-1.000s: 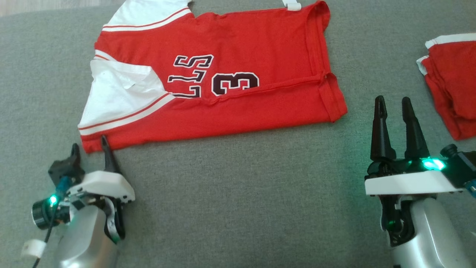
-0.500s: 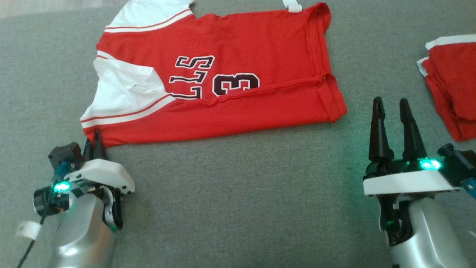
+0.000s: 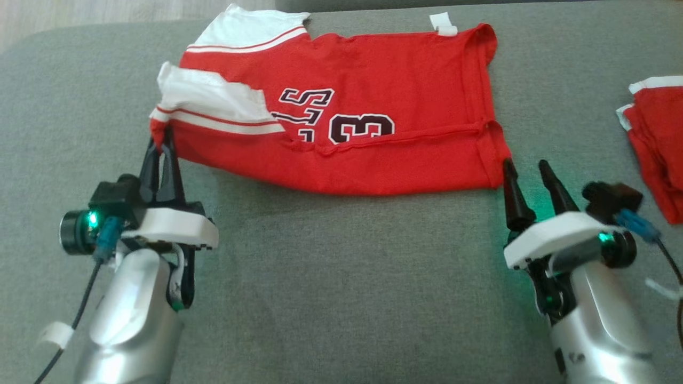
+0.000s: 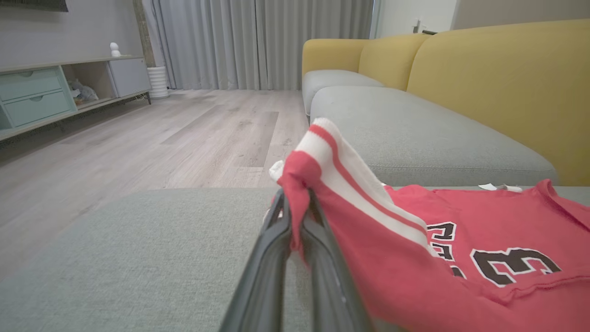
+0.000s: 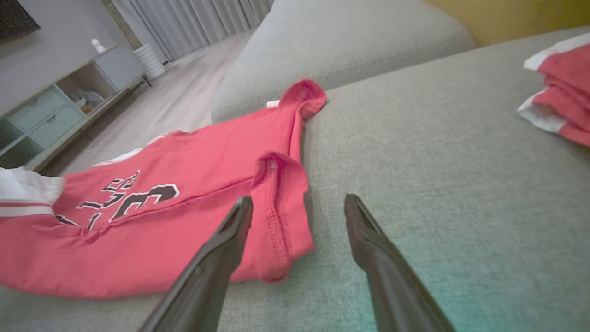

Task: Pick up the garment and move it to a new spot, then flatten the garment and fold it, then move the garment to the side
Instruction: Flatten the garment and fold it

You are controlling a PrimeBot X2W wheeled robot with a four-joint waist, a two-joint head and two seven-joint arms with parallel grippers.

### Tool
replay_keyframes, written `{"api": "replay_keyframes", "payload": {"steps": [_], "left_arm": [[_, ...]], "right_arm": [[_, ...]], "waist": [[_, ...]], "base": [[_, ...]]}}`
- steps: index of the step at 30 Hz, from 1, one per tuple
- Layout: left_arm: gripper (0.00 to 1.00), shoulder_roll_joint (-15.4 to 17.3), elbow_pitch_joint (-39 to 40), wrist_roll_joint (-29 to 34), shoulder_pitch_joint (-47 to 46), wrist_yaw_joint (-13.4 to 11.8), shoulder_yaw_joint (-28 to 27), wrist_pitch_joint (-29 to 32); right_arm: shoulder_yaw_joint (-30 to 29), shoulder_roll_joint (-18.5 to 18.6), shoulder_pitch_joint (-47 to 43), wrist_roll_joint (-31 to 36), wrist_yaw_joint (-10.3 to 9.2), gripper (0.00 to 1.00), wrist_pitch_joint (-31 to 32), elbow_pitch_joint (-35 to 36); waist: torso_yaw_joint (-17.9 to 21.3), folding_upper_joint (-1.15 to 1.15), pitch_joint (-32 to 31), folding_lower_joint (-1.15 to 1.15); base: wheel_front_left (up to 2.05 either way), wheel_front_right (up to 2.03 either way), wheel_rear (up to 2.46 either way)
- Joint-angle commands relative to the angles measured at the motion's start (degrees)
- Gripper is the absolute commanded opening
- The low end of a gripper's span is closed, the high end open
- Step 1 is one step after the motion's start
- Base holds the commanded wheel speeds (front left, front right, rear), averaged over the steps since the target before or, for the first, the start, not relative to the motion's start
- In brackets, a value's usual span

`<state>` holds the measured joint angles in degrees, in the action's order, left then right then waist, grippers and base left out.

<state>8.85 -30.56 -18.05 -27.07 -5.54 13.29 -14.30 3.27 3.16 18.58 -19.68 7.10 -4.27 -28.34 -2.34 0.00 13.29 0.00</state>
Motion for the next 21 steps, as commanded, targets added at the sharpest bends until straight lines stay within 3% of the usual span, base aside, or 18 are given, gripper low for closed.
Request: {"api": "replay_keyframes", "payload": {"steps": [1, 13, 14, 15, 21], "left_arm": [[0.00, 1.25, 2.61, 0.72, -0.13, -0.12, -1.12, -0.68], [0.00, 0.21, 5.16, 1.61, 0.80, 0.32, 0.16, -0.69], [0.00, 0.15, 5.06, 1.60, 0.96, 0.35, 0.21, -0.69], [0.00, 0.12, 4.79, 1.55, 1.15, 0.40, 0.28, -0.69], [0.00, 0.40, 1.66, 1.00, 2.31, 0.16, 0.53, 0.73]], "right_arm": [[1.00, -0.28, 2.98, -0.07, 0.39, 1.00, 1.16, -1.06], [4.03, -0.28, 11.01, 4.08, 0.39, 1.00, 6.12, -16.06], [4.36, -0.28, 11.40, 5.28, 0.39, 0.34, 6.42, -16.97], [4.44, -0.28, 11.76, 7.16, 0.39, 0.00, 6.37, -17.68], [1.63, -0.28, 12.17, 12.38, 0.39, 0.00, 3.53, -18.52]], "waist": [[-0.55, 0.00, 0.36, 0.00], [-2.85, 0.00, 1.41, 0.00], [-2.97, 0.00, 1.35, 0.00], [-3.06, 0.00, 1.24, 0.00], [-2.81, 0.00, -0.64, 0.00]], "base": [[0.00, 0.00, 0.00], [0.00, 0.00, 0.00], [0.00, 0.00, 0.00], [0.00, 0.00, 0.00], [0.00, 0.00, 0.00]]}}
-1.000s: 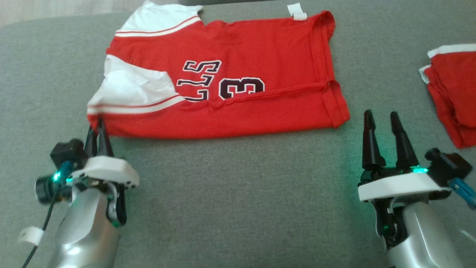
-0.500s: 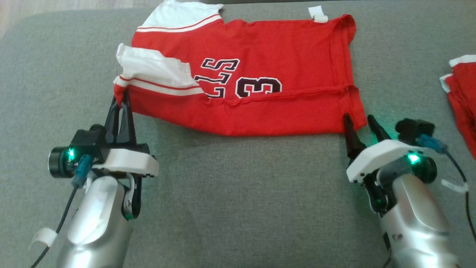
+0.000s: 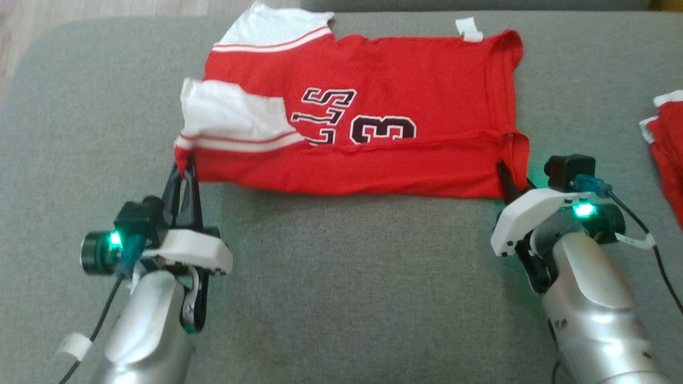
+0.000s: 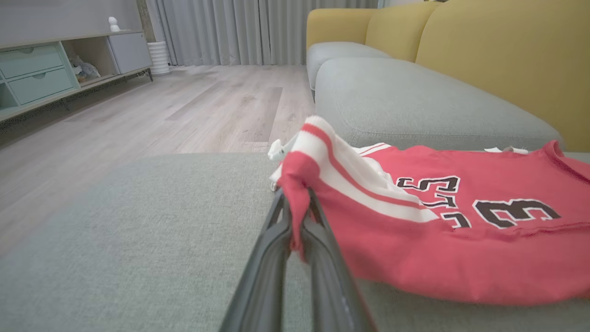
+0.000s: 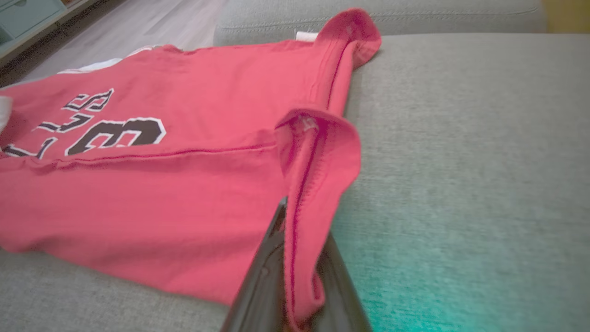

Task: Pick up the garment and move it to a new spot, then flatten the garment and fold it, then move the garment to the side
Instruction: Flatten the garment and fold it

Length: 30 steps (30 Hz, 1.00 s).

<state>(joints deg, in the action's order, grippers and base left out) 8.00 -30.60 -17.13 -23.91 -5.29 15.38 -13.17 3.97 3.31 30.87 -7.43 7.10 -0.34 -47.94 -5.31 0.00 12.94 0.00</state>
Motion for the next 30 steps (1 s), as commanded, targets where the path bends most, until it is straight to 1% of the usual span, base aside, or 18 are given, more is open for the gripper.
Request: {"api": "replay_keyframes", "payload": {"steps": [1, 5, 8, 14, 19, 26, 28, 30], "left_arm": [[0.00, 1.30, 1.16, -0.06, -0.61, -0.05, -1.46, 0.14], [0.00, 1.70, -0.97, -0.72, 0.49, 0.05, -1.24, 2.54], [0.00, 1.87, -2.44, -0.98, 1.99, 0.44, -0.44, 4.85], [0.00, 3.09, -2.14, -1.33, 6.98, 1.38, 1.20, 8.91], [0.00, 4.69, 2.24, -1.91, 11.86, 0.90, 1.39, 11.71], [0.00, 6.42, 12.51, -2.95, 18.54, -0.35, 1.86, 17.58], [0.00, 6.49, 14.93, -3.21, 19.59, -0.45, 2.29, 19.05], [0.00, 6.47, 15.78, -3.24, 19.85, -0.51, 2.55, 19.65]], "right_arm": [[0.49, -0.43, -0.31, 0.62, 0.39, 0.00, -0.80, 1.22], [-1.47, -0.43, -1.79, 1.75, 0.39, 0.00, -1.33, 2.53], [-3.04, -0.43, -4.37, 2.40, 0.39, 0.00, -0.57, 4.19], [-3.86, -0.43, -12.22, 2.29, 0.39, 0.00, 3.71, 10.67], [-3.93, -0.34, -19.41, 0.62, 0.39, 0.00, 9.63, 20.22], [-5.24, 0.28, -30.04, -2.16, 0.39, 0.00, 19.73, 35.13], [-5.81, 0.21, -32.11, -3.01, 0.39, 0.00, 21.54, 37.95], [-6.01, 0.18, -32.82, -3.10, 0.39, 0.00, 22.01, 39.01]], "waist": [[0.28, 0.00, -0.81, 0.00], [0.80, 0.00, -3.04, 0.00], [0.97, 0.00, -5.60, 0.00], [1.79, 0.00, -10.59, 0.00], [2.48, 0.00, -13.40, 0.00], [2.47, 0.00, -14.41, 0.00], [2.31, 0.00, -14.20, 0.00], [2.21, 0.00, -14.05, 0.00]], "base": [[0.00, 0.00, 0.00], [0.00, 0.00, 0.00], [0.00, 0.00, 0.00], [0.00, 0.00, 0.00], [0.00, 0.00, 0.00], [0.00, 0.00, 0.00], [0.00, 0.00, 0.00], [0.00, 0.00, 0.00]]}}
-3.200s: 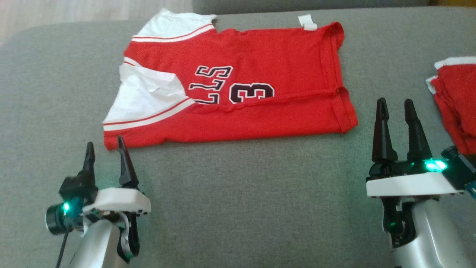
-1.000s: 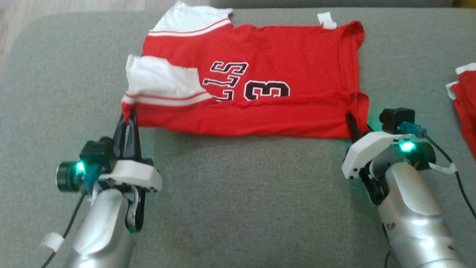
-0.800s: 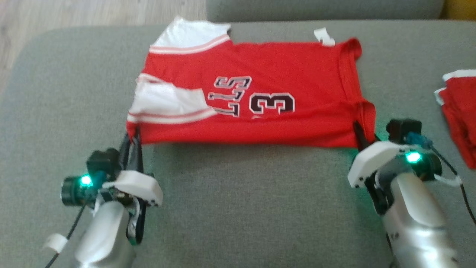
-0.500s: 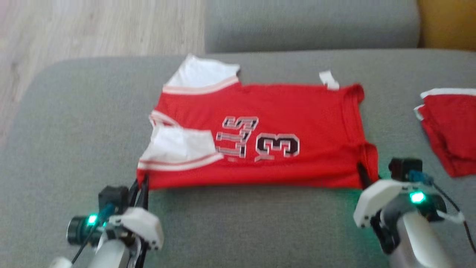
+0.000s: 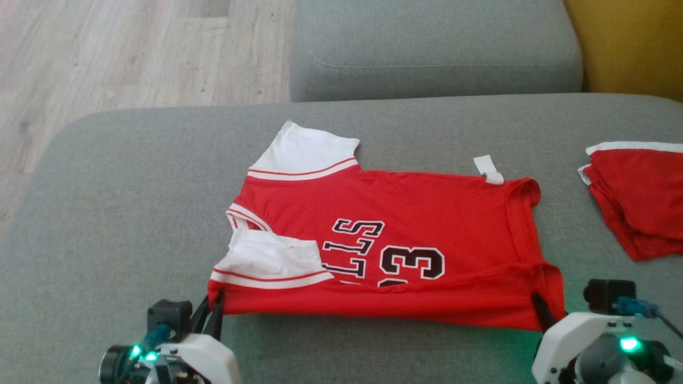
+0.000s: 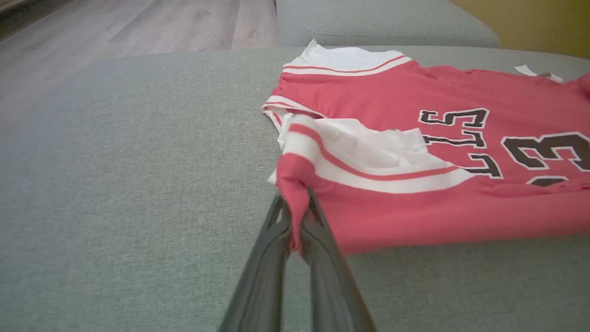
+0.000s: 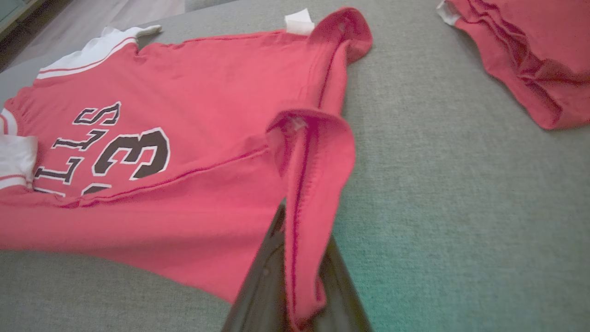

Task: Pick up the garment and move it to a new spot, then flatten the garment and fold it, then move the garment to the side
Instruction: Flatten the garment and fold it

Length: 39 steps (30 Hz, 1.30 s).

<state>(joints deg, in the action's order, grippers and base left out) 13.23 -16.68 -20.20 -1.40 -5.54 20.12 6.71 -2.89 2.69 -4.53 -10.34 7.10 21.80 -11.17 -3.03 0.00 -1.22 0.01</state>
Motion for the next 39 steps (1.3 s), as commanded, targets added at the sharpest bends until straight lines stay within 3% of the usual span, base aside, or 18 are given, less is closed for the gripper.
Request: {"api": "replay_keyframes", "payload": {"steps": [1, 5, 10, 11, 12, 13, 14, 15, 16, 21, 25, 30, 34, 39], "left_arm": [[0.00, 1.31, 2.42, 0.00, -2.53, -0.28, -1.79, 0.39], [0.00, 0.85, 3.23, 0.21, -3.12, -0.34, -0.85, 1.13], [0.00, 0.06, 0.90, 0.19, -5.54, -0.17, -1.22, -2.94], [0.00, -0.11, 0.41, 0.13, -5.86, -0.08, -1.30, -3.80], [0.00, -0.26, -0.09, 0.06, -6.20, -0.06, -1.47, -4.82], [0.18, -0.36, -0.70, 0.07, -6.53, -0.07, -1.60, -5.73], [0.42, -0.41, -1.45, 0.11, -6.80, -0.12, -1.67, -6.34], [0.78, -0.43, -2.22, 0.21, -7.04, -0.15, -1.63, -6.79], [1.00, -0.51, -2.95, 0.23, -7.27, -0.29, -1.70, -7.14], [1.00, -0.84, -4.85, 0.10, -8.45, -1.18, -2.44, -9.46], [1.00, -1.69, -4.22, -0.39, -9.83, -2.45, -4.60, -16.00], [1.00, -3.37, -0.30, -1.09, -10.54, -2.13, -7.46, -21.29], [1.00, -3.94, 3.18, 0.30, -11.14, -0.59, -8.71, -21.66], [1.00, -1.86, 2.17, 1.94, -16.86, 2.63, -7.96, -20.71]], "right_arm": [[0.56, 0.74, 2.07, -0.49, 0.39, 0.00, 0.26, 3.00], [0.00, 0.44, 1.57, -1.43, 0.39, 0.00, 0.06, 4.10], [-0.71, 0.23, 2.96, -2.35, 0.39, 0.00, -3.47, 2.63], [-0.41, 0.22, 3.16, -2.62, 0.39, 0.18, -4.23, 2.27], [-0.40, 0.22, 3.34, -3.06, 0.39, 0.72, -5.18, 1.95], [-0.63, 0.22, 3.50, -3.32, 0.39, 1.00, -6.10, 1.50], [-0.73, 0.21, 3.66, -3.36, 0.39, 1.00, -6.83, 0.99], [-0.64, 0.21, 3.83, -3.46, 0.39, 1.00, -7.41, 0.53], [-0.60, 0.21, 4.00, -3.86, 0.39, 1.00, -8.23, 0.24], [-0.96, 0.20, 5.28, -4.99, 0.39, 1.00, -13.90, 0.54], [0.87, 0.20, 6.29, -6.46, 0.39, 1.00, -21.47, 2.47], [3.02, 0.20, 6.24, -7.59, 0.39, 1.00, -30.69, 3.71], [4.23, 0.20, 6.88, -8.03, 0.39, 1.00, -33.49, 3.08], [5.11, 0.20, 9.68, -7.45, 0.39, 1.00, -34.67, 3.70]], "waist": [[-0.14, 0.00, 0.25, -0.01], [-0.26, 0.00, 1.01, -0.01], [0.05, 0.00, 2.32, -0.01], [0.11, 0.00, 2.48, -0.01], [0.22, 0.00, 2.66, -0.01], [0.32, 0.00, 2.82, -0.01], [0.42, 0.00, 2.99, -0.01], [0.49, 0.00, 3.09, -0.01], [0.58, 0.00, 3.18, -0.01], [0.99, 0.00, 3.75, -0.01], [1.11, 0.00, 4.02, -0.01], [1.44, 0.00, 4.54, -0.01], [2.07, 0.00, 6.13, -0.01], [3.57, 0.00, 9.70, -0.01]], "base": [[0.00, 0.00, 0.00], [0.00, 0.00, 0.00], [0.00, 0.00, 0.00], [0.00, 0.00, 0.00], [0.00, 0.00, 0.00], [0.00, 0.00, 0.00], [0.00, 0.00, 0.00], [0.00, 0.00, 0.00], [0.00, 0.00, 0.00], [0.00, 0.00, 0.00], [0.00, 0.00, 0.00], [0.00, 0.00, 0.00], [0.00, 0.00, 0.00], [0.00, 0.00, 0.00]]}}
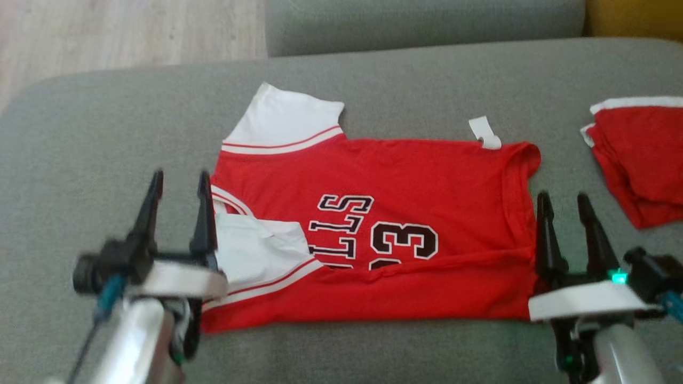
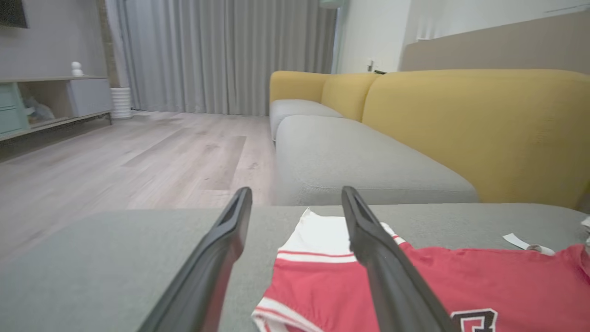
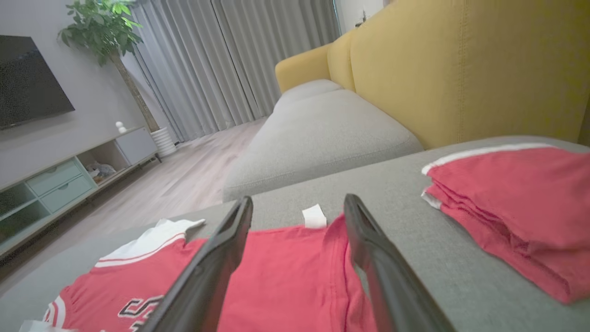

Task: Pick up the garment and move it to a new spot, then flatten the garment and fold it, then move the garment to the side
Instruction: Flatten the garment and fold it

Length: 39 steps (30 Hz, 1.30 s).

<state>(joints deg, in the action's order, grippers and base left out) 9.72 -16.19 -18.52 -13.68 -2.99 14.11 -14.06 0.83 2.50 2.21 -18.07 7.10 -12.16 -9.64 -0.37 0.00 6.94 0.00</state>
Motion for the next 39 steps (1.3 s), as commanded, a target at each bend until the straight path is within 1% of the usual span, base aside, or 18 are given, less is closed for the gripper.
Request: {"api": "replay_keyframes", "payload": {"steps": [1, 3, 4, 6, 9, 11, 13, 18, 20, 23, 27, 30, 39], "left_arm": [[1.00, 2.48, 1.01, 0.40, -6.80, 1.03, -1.63, 1.32], [1.00, 4.19, -0.36, 0.34, -12.00, 2.68, -1.49, 4.61], [1.00, 4.19, -0.36, 0.34, -12.00, 2.68, -1.49, 4.61], [1.00, 6.25, -2.37, 0.49, -17.80, 5.02, -0.70, 9.23], [1.00, 8.77, -6.01, 0.34, -26.88, 7.73, 0.48, 15.86], [1.00, 10.25, -9.35, -0.36, -32.38, 9.10, 1.62, 20.35], [1.00, 10.98, -12.72, -2.24, -36.91, 9.92, 2.80, 24.98], [1.00, 13.23, -19.93, -6.22, -45.82, 10.41, 4.75, 33.33], [1.00, 14.51, -20.88, -7.45, -47.76, 10.44, 8.37, 35.63], [1.00, 17.29, -22.32, -10.05, -49.82, 10.46, 12.31, 38.11], [1.00, 19.74, -24.90, -13.12, -51.59, 10.47, 15.85, 41.64], [1.00, 20.80, -27.14, -14.86, -52.77, 10.47, 16.74, 43.57], [1.00, 21.60, -30.25, -18.11, -55.11, 10.47, 19.76, 46.29]], "right_arm": [[1.43, 0.38, 3.62, 0.27, 0.39, 1.00, -0.84, 2.51], [1.67, 0.38, 5.16, 0.25, 0.39, 1.00, -1.01, 3.44], [1.67, 0.38, 5.16, 0.25, 0.39, 1.00, -1.01, 3.44], [2.17, 0.38, 6.66, 0.23, 0.39, 1.00, -1.08, 4.44], [2.57, 0.38, 8.64, -0.16, 0.39, 1.00, -1.20, 5.97], [2.98, 0.38, 9.89, -0.53, 0.39, 1.00, -1.37, 6.77], [3.50, 0.38, 10.81, -0.94, 0.39, 1.00, -1.56, 7.25], [4.95, 0.38, 12.57, -1.93, 0.39, 1.00, -2.06, 8.13], [5.46, 0.38, 13.00, -2.34, 0.39, 1.00, -2.23, 8.12], [5.71, 0.38, 13.28, -2.72, 0.39, 1.00, -2.47, 7.75], [5.78, 0.38, 13.26, -3.15, 0.39, 1.00, -2.68, 7.44], [5.88, 0.38, 13.11, -3.27, 0.39, 1.00, -2.77, 7.31], [5.44, 0.38, 13.28, -3.49, 0.39, 1.00, -2.83, 7.77]], "waist": [[1.29, 0.00, 2.46, 0.00], [2.32, 0.00, 4.95, 0.00], [2.32, 0.00, 4.95, 0.00], [3.45, 0.00, 7.46, 0.00], [5.27, 0.00, 11.38, 0.00], [6.53, 0.00, 13.61, 0.00], [7.67, 0.00, 15.37, 0.00], [10.40, 0.00, 19.22, 0.00], [11.42, 0.00, 20.16, 0.00], [12.65, 0.00, 21.16, 0.00], [13.41, 0.00, 21.72, 0.00], [13.65, 0.00, 21.86, 0.00], [13.90, 0.00, 22.68, 0.00]], "base": [[0.00, 0.00, 0.00], [0.00, 0.00, 0.00], [0.00, 0.00, 0.00], [0.00, 0.00, 0.00], [0.00, 0.00, 0.00], [0.00, 0.00, 0.00], [0.00, 0.00, 0.00], [0.00, 0.00, 0.00], [0.00, 0.00, 0.00], [0.00, 0.00, 0.00], [0.00, 0.00, 0.00], [0.00, 0.00, 0.00], [0.00, 0.00, 0.00]]}}
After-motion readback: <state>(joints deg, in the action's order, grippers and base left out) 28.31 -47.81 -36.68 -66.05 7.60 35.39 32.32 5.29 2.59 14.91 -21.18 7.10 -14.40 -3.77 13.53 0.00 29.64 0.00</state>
